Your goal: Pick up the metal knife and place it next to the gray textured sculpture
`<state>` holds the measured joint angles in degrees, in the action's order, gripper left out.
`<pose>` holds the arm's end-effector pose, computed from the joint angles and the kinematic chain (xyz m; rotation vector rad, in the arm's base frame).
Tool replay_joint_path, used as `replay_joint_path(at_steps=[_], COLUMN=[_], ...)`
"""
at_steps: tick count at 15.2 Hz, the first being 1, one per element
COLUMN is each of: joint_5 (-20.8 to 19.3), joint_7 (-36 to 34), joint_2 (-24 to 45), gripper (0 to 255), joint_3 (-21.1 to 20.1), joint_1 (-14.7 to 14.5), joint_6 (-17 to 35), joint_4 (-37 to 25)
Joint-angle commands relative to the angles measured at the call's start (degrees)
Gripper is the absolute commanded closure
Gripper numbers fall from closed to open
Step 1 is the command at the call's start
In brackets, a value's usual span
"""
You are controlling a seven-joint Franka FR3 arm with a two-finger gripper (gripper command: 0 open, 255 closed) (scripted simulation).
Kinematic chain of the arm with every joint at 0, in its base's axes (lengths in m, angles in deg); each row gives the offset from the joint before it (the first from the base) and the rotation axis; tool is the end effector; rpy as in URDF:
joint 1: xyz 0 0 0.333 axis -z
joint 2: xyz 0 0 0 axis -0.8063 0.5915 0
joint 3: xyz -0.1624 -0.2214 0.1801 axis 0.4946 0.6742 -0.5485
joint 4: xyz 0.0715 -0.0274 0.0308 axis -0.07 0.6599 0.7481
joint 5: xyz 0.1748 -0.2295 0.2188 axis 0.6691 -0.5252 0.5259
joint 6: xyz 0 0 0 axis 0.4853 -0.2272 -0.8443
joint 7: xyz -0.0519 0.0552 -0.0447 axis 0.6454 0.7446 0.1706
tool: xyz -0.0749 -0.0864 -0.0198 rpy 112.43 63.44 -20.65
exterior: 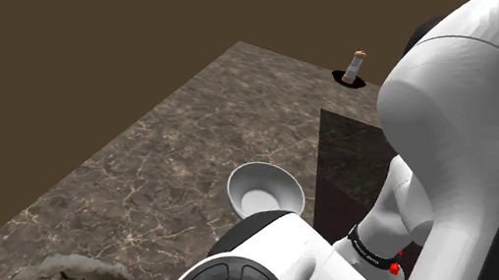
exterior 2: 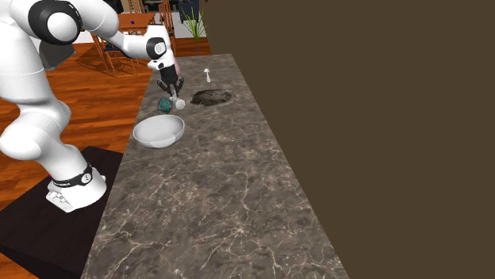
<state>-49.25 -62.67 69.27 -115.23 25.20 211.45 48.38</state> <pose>0.1144 0.5335 0.3787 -2.7150 1.5136 -0.0095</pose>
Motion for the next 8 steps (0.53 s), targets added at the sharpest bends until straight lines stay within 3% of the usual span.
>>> replay_joint_path(at_steps=[1,3,4,8], joint_5=[-0.07,-0.07,-0.09,0.08], joint_7=[0.03,0.03,0.05,0.25], joint_2=[0.28,0.28,0.29,0.12], gripper=[255,255,0,0], joint_3=[0.12,0.12,0.14,0.09], joint_1=[0.03,0.04,0.06,0.2], joint_6=[-0.05,-0.05,0.0,-0.03], joint_4=[0.32,0.32,0.36,0.42])
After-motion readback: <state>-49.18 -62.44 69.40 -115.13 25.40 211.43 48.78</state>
